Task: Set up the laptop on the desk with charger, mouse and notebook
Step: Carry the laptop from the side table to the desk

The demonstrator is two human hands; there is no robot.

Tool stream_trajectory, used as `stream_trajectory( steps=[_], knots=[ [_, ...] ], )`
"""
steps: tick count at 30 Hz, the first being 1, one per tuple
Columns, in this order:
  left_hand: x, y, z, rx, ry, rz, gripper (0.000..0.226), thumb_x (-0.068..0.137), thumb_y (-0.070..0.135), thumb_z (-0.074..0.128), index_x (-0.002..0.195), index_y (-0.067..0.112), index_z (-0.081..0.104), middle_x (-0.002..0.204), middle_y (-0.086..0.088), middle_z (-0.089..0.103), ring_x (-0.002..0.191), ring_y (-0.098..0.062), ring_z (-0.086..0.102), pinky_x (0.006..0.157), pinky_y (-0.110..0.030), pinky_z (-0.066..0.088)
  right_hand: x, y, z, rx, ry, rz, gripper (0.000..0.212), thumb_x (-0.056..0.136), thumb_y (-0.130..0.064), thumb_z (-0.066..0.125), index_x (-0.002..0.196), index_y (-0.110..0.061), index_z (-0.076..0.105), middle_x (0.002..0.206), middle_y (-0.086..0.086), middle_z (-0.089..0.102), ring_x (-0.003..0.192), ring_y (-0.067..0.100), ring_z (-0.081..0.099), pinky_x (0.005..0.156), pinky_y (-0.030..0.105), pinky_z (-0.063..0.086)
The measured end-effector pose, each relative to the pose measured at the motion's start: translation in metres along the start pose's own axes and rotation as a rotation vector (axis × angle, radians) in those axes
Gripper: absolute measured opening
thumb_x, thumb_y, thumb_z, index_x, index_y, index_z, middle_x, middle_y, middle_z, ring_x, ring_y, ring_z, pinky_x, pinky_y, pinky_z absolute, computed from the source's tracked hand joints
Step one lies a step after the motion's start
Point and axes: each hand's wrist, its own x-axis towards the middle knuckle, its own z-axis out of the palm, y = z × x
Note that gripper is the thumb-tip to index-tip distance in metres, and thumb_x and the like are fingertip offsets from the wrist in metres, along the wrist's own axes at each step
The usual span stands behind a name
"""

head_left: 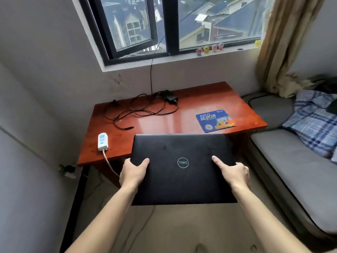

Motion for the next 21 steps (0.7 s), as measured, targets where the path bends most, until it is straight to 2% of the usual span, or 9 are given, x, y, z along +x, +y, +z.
stream_trajectory(
  steps=[4, 9, 16, 21],
  knots=[
    [0.050, 0.032, 0.026, -0.012, 0.035, -0.054, 0.070, 0.065, 0.066, 0.069, 0.118, 0.021, 0.059, 0.114, 0.004, 0.068, 0.107, -0.027, 0.062, 0.093, -0.041, 0.050, 0.061, -0.057, 0.020, -0.073, -0.017, -0.044, 0.107, 0.057, -0.089, 0.066, 0.129, -0.009, 0.060, 0.132, 0.012, 0.057, 0.118, 0.035, 0.060, 0.091, 0.041, 0.048],
    [0.123, 0.057, 0.057, 0.012, 0.004, -0.115, 0.075, 0.058, 0.071, 0.073, 0.111, 0.020, 0.062, 0.107, 0.002, 0.070, 0.102, -0.026, 0.065, 0.089, -0.041, 0.052, 0.123, -0.106, 0.062, -0.132, -0.049, -0.090, 0.097, 0.062, -0.083, 0.069, 0.127, -0.011, 0.061, 0.128, 0.011, 0.057, 0.112, 0.035, 0.061, 0.090, 0.042, 0.050],
    [0.260, 0.059, 0.111, 0.072, -0.131, -0.247, 0.092, 0.055, 0.075, 0.073, 0.122, 0.014, 0.057, 0.123, -0.006, 0.066, 0.115, -0.032, 0.060, 0.096, -0.043, 0.049, 0.196, -0.161, 0.154, -0.281, -0.034, 0.011, 0.097, 0.065, -0.082, 0.068, 0.125, -0.006, 0.059, 0.126, 0.015, 0.055, 0.115, 0.037, 0.058, 0.090, 0.043, 0.048],
    [0.335, 0.056, 0.137, 0.171, -0.171, -0.313, 0.093, 0.059, 0.072, 0.074, 0.125, 0.011, 0.052, 0.129, -0.010, 0.061, 0.119, -0.033, 0.057, 0.098, -0.043, 0.046, 0.232, -0.189, 0.211, -0.359, -0.021, 0.065, 0.100, 0.068, -0.081, 0.065, 0.134, -0.005, 0.054, 0.132, 0.017, 0.054, 0.122, 0.038, 0.055, 0.095, 0.045, 0.047]
  ],
)
